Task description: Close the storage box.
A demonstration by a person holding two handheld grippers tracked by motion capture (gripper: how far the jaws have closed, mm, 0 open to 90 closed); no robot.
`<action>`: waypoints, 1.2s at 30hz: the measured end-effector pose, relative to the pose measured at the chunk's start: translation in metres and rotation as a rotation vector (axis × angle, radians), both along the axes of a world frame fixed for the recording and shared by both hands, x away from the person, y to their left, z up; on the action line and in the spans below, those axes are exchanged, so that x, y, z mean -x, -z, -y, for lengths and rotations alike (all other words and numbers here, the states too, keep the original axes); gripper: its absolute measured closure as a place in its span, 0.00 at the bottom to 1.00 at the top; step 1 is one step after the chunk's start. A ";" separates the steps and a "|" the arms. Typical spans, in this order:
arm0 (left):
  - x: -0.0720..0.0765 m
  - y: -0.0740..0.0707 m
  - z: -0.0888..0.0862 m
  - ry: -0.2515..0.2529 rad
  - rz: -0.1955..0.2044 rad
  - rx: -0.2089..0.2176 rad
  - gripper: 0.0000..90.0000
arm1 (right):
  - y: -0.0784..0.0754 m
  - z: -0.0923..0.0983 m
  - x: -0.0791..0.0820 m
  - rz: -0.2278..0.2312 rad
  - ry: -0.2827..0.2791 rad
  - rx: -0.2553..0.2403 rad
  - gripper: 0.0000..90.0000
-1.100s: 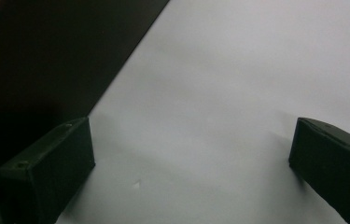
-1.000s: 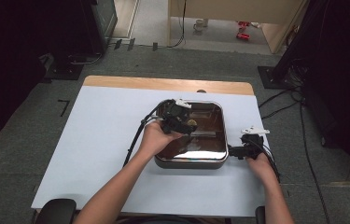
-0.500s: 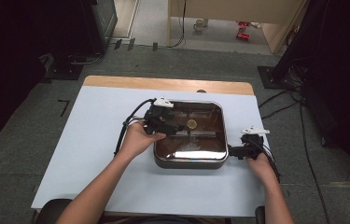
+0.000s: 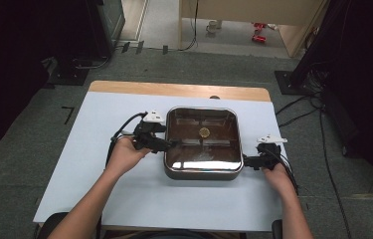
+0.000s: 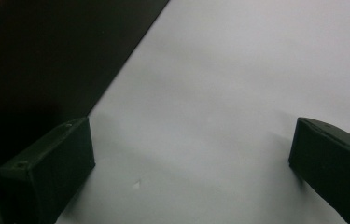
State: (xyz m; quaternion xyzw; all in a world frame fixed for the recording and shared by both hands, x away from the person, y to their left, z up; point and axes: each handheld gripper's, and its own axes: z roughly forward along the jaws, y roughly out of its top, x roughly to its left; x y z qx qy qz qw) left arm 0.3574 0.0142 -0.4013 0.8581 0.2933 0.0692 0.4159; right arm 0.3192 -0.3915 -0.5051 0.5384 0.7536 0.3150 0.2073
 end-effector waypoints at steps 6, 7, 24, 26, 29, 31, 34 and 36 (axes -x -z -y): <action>0.001 0.010 -0.030 -0.051 0.013 0.007 0.31 | 0.000 0.000 0.000 0.000 0.000 0.000 0.00; 0.001 0.010 -0.030 -0.051 0.013 0.007 0.31 | 0.000 0.000 0.000 0.001 0.000 0.000 0.00; 0.002 0.054 -0.078 -0.100 0.026 -0.038 0.25 | 0.000 0.000 0.000 0.000 0.000 -0.001 0.00; 0.001 0.061 -0.081 -0.143 0.035 -0.075 0.25 | 0.000 0.000 0.000 0.001 0.001 0.000 0.00; 0.001 0.069 -0.083 -0.161 0.005 -0.105 0.27 | 0.000 0.000 0.000 0.001 0.001 0.000 0.00; 0.003 0.072 -0.085 -0.147 -0.003 -0.118 0.27 | 0.000 0.000 0.000 0.000 0.000 0.000 0.00; 0.004 0.076 -0.086 -0.140 -0.020 -0.104 0.27 | 0.000 0.000 0.000 0.001 0.001 0.000 0.00; 0.004 0.080 -0.086 -0.132 -0.029 -0.115 0.27 | 0.000 0.000 0.000 0.000 0.000 0.000 0.00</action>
